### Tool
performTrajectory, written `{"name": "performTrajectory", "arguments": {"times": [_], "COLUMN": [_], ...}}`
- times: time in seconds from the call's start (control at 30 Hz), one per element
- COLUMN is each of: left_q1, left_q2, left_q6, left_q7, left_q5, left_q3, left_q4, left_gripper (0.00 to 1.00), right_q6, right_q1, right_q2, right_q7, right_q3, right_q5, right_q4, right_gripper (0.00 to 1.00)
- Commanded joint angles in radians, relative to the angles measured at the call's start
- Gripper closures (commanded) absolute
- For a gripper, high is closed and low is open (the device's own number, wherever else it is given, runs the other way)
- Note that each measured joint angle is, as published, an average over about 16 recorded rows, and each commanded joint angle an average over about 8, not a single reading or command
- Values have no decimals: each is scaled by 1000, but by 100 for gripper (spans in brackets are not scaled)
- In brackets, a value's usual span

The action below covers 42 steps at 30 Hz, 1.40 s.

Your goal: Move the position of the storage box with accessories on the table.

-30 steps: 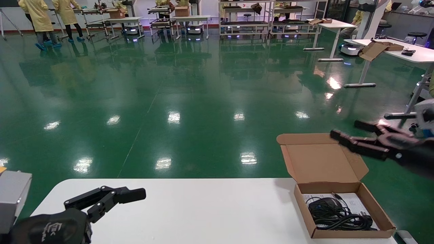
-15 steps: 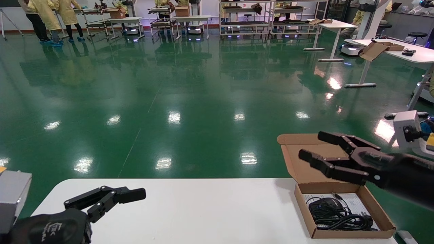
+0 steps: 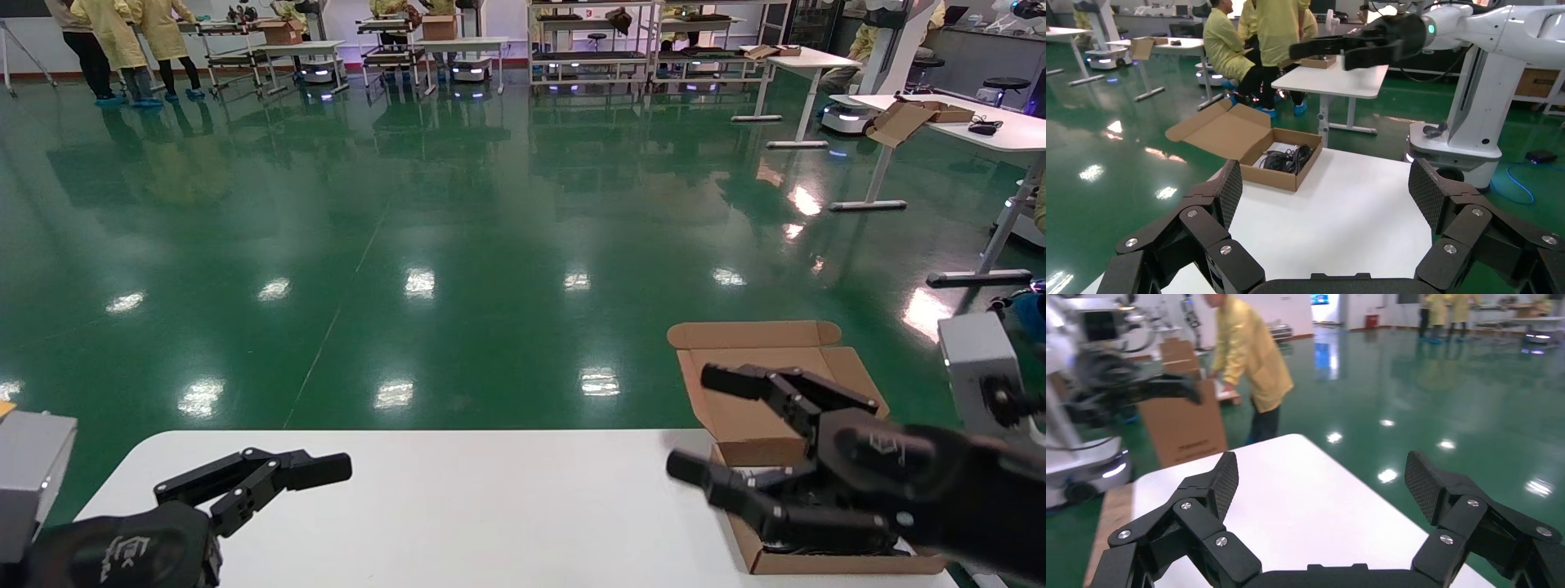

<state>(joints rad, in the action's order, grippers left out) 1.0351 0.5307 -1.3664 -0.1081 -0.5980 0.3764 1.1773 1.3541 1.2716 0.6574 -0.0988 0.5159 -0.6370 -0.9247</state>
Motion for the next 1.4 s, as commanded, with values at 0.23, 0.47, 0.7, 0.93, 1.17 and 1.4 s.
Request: {"name": "performTrajectory", "arguments": {"times": [0.23, 0.47, 0.7, 0.93, 1.17, 1.4], "left_q1": [0, 0, 0, 0, 0, 0], "left_q2": [0, 0, 0, 0, 0, 0], "left_q6": [0, 0, 0, 0, 0, 0], "left_q7": [0, 0, 0, 0, 0, 0], "left_q5": [0, 0, 0, 0, 0, 0], "left_q3": [0, 0, 0, 0, 0, 0], "left_q4": [0, 0, 0, 0, 0, 0], "left_gripper": [0, 0, 0, 0, 0, 0], "right_q6": [61, 115, 151, 155, 149, 145], "right_q1": [-85, -160, -208, -214, -206, -202], "right_q2": [-20, -37, -49, -51, -49, -48], "right_q7": [-38, -72, -93, -94, -92, -90], "right_q3": [-102, -192, -250, -256, -247, -242], "right_q5": [-41, -76, -99, -103, -100, -96], "right_q4": [-156, -291, -381, -388, -375, -367], "right_gripper": [0, 0, 0, 0, 0, 0]}}
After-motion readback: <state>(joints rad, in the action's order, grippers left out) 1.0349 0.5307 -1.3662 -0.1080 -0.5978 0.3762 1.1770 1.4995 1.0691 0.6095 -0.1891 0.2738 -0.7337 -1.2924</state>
